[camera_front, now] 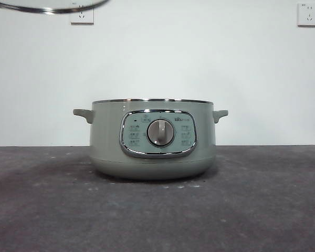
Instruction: Pick up the corn,open the lid,put the corn in the pot,close the lid
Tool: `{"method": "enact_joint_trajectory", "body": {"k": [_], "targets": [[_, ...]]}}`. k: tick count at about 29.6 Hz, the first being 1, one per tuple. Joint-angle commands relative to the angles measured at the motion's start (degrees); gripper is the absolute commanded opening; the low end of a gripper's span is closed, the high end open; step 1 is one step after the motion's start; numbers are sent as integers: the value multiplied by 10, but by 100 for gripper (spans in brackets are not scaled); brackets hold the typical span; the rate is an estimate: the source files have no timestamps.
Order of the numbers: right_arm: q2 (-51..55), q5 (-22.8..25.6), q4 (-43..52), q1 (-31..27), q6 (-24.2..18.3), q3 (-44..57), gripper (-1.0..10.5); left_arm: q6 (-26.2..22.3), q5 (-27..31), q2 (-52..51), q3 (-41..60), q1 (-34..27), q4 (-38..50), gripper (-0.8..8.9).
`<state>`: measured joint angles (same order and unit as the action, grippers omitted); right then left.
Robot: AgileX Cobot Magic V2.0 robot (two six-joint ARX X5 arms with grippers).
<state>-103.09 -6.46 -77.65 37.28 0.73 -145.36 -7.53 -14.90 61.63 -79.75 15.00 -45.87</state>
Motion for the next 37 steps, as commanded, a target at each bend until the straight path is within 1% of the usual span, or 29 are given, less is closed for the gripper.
{"method": "enact_joint_trajectory", "body": {"k": [1, 3, 5, 10, 14, 15, 16, 19, 21, 23, 26, 29, 37], "targets": [[85, -2, -15, 15, 6, 70, 437, -7, -5, 27, -7, 21, 66, -8], [172, -1, -15, 31, 6, 152, 437, -7, -5, 63, -7, 35, 112, -8], [228, -2, -15, 39, 11, 211, 437, -6, -5, 89, -7, 45, 144, -8], [369, 3, -15, 48, 43, 369, 437, -6, -5, 167, -15, 70, 207, -8], [462, 21, -15, 48, 75, 484, 437, -6, 0, 222, -21, 84, 247, -8], [483, 26, -15, 48, 84, 509, 437, -6, 0, 234, -23, 88, 256, -8], [519, 34, -15, 48, 102, 556, 437, -7, 0, 256, -29, 93, 271, -8], [613, 36, -15, 48, 145, 669, 437, -6, 0, 309, -61, 103, 283, -8], [660, 40, -15, 48, 172, 727, 437, -5, 0, 342, -90, 109, 283, -8], [695, 55, -15, 48, 190, 772, 437, -4, 2, 373, -113, 117, 284, -8], [718, 62, -15, 48, 201, 803, 437, -4, 17, 398, -116, 128, 289, -8], [722, 73, -15, 48, 201, 808, 437, -4, 30, 417, -116, 133, 288, -8], [722, 76, -15, 48, 198, 808, 437, -4, 30, 425, -116, 133, 281, -8]]}}
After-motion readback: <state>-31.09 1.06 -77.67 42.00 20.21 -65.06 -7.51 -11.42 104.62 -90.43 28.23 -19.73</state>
